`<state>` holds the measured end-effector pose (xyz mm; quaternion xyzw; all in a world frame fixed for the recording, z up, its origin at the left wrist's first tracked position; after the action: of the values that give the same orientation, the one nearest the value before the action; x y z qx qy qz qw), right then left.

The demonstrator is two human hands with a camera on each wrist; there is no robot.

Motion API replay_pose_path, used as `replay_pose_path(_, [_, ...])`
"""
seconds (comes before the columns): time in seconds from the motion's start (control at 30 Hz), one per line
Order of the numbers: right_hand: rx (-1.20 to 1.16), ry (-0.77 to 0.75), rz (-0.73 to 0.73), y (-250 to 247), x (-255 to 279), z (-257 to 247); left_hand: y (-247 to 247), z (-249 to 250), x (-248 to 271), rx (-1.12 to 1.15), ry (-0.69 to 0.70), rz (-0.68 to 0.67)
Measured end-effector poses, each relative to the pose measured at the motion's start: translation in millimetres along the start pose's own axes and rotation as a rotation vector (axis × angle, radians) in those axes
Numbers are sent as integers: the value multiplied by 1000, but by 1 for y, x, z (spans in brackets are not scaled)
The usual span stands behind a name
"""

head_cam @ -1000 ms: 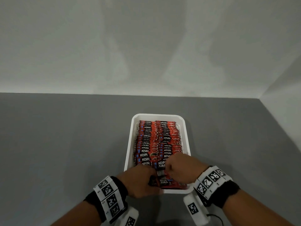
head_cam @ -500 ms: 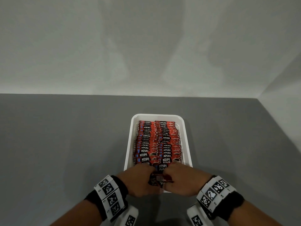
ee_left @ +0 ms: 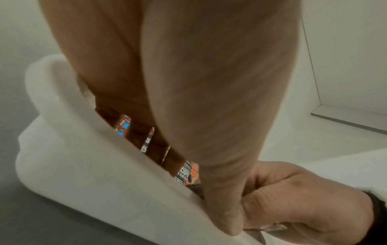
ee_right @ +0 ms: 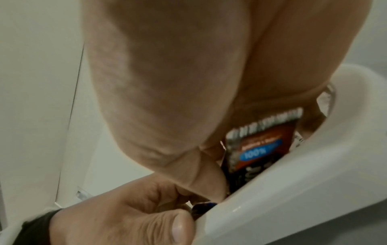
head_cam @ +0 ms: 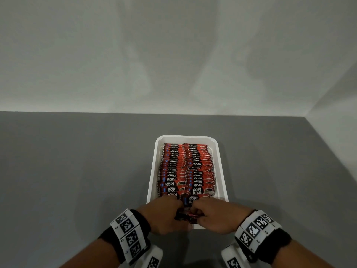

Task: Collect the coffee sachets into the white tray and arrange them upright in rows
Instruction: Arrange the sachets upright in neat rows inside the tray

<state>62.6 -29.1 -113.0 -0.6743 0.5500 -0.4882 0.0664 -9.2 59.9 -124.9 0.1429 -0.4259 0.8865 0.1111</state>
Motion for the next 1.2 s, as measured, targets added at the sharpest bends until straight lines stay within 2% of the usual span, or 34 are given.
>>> replay_pose_path(0.17, [-63,-12,14,-5,3,0,-2,-1,3,70,-27,-51])
replay_pose_path(0.3, [-139,-14,36,-10,5,2,-14,-3,6,62,-33,-7])
replay_pose_path(0.5, [-163,-59,151,-17,7,2,-19,-6,7,83,-33,28])
replay_pose_path(0.63, [-260,-44,216,-23,11,6,-23,-9,7,127,-47,100])
replay_pose_path(0.8, [-456,16,415,-51,23,19,-43,-20,10,227,-118,281])
replay_pose_path(0.87, [-639,5,513,-60,27,19,-57,-25,13,360,-188,415])
replay_pose_path(0.93, [-867,-43,589,-68,28,16,-65,-18,16,669,-217,491])
replay_pose_path(1.0, [-1126,-135,598,-71,24,4,-61,3,11,1119,-190,447])
replay_pose_path(1.07, [-1328,-255,565,-75,20,-15,-65,28,4,1369,-124,422])
replay_pose_path(1.13, [-1413,-329,547,-76,17,-34,-72,44,-2,1475,-73,458])
replay_pose_path(1.2, [-1290,-301,617,-79,15,-41,-76,45,-5,1520,-117,535])
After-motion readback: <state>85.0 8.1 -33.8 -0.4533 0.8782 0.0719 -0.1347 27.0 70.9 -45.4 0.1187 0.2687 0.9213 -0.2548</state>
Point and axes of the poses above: each hand's wrist, its own x-axis away from the middle knuckle, its own y-axis out of the palm, z = x × y, the point moved 8 cm from there along -x, towards the middle knuckle, and after that the axes turned 2 degrees about -x, right-handed, at the moved point
